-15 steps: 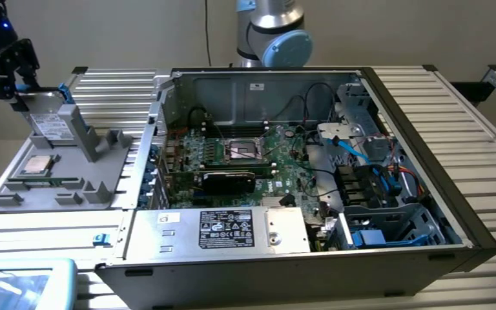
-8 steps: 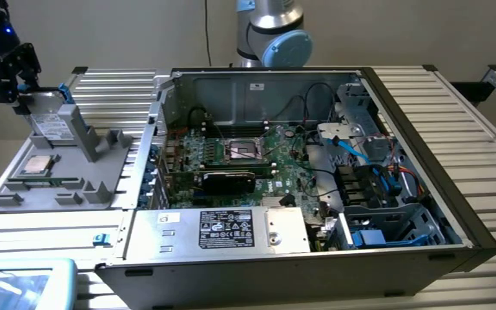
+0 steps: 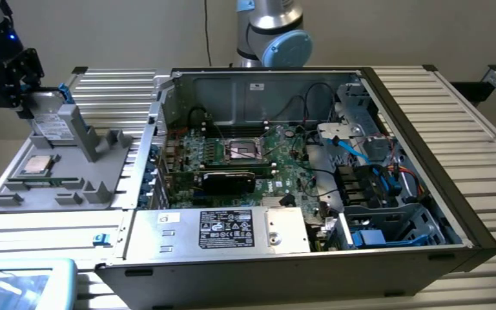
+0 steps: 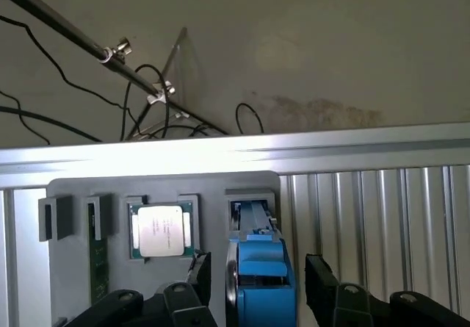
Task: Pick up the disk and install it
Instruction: 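Pick up the disk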
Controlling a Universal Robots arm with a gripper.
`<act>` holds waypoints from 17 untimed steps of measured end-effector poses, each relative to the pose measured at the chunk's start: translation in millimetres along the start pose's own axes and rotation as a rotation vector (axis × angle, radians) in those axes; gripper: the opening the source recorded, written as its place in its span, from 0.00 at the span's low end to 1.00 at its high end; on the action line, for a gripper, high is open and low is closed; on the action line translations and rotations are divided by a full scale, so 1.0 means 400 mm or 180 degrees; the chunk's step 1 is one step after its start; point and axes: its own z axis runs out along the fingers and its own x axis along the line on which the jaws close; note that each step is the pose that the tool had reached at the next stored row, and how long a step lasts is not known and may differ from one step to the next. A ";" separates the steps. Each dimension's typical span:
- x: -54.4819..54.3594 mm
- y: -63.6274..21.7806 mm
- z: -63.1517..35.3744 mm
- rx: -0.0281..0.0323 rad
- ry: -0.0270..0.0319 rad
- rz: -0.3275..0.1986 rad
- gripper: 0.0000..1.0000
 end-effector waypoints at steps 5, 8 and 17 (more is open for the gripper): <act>-0.001 0.000 0.003 0.0007 0.0000 0.0000 0.63; -0.004 0.000 0.004 0.0012 -0.0001 -0.0003 0.63; -0.008 0.000 0.007 0.0014 0.0002 -0.0090 0.63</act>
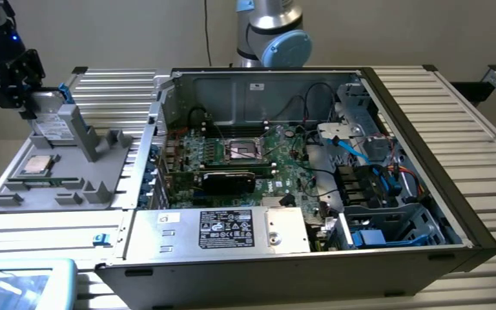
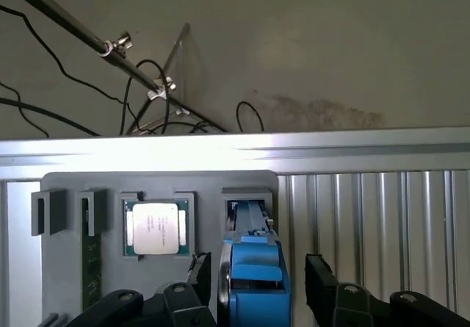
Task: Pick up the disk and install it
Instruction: 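Pick up the disk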
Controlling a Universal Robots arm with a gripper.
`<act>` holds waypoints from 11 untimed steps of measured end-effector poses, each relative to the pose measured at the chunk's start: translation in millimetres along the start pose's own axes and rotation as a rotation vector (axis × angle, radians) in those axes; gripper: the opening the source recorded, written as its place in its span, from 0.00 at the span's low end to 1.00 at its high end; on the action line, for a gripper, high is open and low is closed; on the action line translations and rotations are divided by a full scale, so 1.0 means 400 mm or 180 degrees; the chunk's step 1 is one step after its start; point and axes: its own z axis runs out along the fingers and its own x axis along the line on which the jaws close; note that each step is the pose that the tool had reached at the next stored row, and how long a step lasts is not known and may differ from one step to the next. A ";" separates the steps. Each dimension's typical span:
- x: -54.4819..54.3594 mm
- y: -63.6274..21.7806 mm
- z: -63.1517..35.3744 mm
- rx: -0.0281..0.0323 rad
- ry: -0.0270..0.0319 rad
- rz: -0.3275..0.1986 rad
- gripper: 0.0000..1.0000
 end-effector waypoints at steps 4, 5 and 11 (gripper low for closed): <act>0.000 0.000 0.001 0.0000 0.0001 0.0000 0.60; 0.000 0.000 0.001 0.0000 0.0001 0.0000 0.60; 0.001 0.001 0.001 0.0001 0.0011 0.0000 0.38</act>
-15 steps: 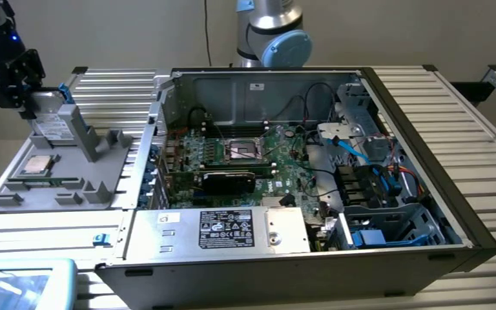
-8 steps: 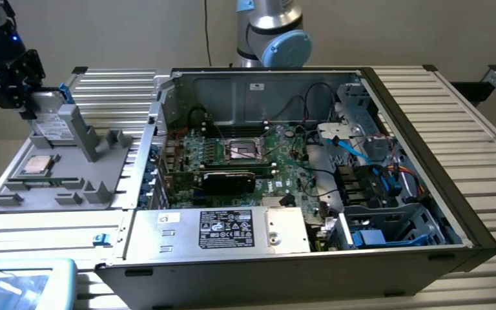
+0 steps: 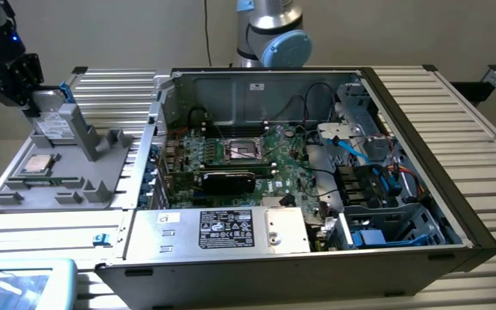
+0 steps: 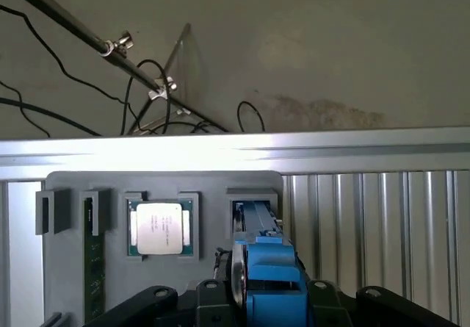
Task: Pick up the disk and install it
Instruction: 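Pick up the disk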
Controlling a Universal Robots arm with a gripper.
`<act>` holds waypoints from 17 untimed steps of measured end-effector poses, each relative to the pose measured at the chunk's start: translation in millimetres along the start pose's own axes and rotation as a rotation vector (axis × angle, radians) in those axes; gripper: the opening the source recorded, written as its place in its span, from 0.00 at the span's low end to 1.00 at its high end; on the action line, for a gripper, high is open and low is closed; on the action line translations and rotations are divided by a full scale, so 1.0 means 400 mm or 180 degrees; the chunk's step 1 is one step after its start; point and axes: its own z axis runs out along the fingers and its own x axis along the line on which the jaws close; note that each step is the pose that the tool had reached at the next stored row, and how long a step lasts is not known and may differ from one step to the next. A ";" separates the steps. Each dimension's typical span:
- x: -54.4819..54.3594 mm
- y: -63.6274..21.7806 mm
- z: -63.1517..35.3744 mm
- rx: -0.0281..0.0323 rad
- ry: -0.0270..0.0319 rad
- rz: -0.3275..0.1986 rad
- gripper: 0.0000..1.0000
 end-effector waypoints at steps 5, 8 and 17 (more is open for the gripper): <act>0.004 0.001 0.000 0.0005 0.0000 0.0001 0.38; 0.006 0.001 0.000 0.0008 0.0000 0.0002 0.38; 0.007 0.003 -0.010 0.0098 -0.0005 0.0003 0.38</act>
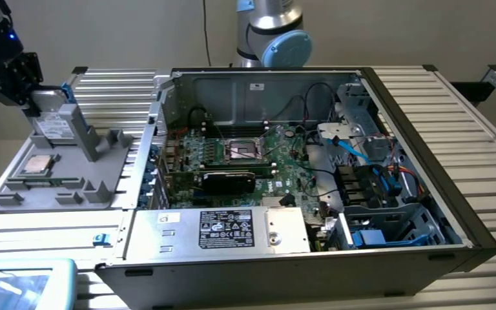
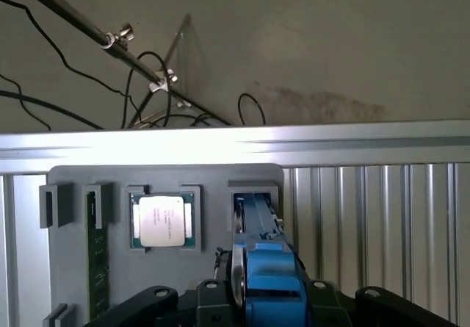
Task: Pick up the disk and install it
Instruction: 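Pick up the disk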
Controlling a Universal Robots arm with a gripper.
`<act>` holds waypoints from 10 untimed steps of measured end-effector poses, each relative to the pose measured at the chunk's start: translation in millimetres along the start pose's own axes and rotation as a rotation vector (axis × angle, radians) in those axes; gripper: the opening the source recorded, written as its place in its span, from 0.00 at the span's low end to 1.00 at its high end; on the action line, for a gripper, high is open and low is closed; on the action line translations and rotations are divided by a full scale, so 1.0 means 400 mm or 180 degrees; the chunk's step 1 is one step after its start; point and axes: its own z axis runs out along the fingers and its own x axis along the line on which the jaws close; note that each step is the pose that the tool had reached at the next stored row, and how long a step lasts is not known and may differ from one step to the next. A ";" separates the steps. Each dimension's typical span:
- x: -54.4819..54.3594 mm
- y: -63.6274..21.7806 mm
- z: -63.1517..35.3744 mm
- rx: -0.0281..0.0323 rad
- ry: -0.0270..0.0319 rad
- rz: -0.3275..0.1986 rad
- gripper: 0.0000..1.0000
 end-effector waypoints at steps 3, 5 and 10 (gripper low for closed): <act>0.000 0.000 0.000 0.0002 0.0000 0.0004 0.38; 0.000 0.000 0.000 0.0002 0.0000 0.0010 0.38; 0.000 0.000 0.000 0.0001 0.0001 0.0023 0.39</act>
